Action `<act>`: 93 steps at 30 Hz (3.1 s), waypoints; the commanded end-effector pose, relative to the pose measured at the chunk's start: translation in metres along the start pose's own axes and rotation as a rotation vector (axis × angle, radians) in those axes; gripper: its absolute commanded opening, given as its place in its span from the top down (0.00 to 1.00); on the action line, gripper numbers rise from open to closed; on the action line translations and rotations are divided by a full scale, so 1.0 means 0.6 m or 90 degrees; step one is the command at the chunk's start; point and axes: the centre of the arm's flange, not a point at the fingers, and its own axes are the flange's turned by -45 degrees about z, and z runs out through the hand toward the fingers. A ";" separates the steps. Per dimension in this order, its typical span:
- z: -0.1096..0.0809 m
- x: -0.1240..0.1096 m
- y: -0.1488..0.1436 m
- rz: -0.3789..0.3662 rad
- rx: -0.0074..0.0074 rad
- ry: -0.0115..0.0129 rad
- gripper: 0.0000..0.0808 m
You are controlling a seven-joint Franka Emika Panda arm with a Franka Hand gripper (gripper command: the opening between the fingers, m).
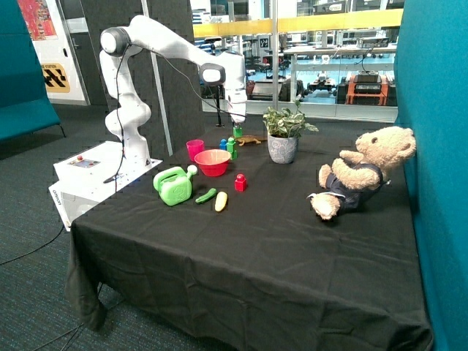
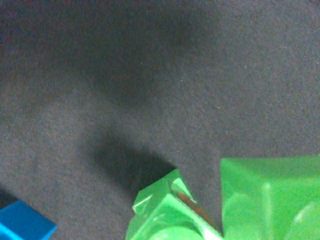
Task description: Stack green blocks
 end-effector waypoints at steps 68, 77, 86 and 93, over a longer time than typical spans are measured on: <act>0.021 -0.049 -0.051 -0.020 0.0002 0.0004 1.00; 0.021 -0.052 -0.048 -0.019 0.0002 0.0004 1.00; 0.023 -0.052 -0.034 -0.014 0.0002 0.0004 1.00; 0.024 -0.050 -0.032 -0.014 0.0002 0.0004 1.00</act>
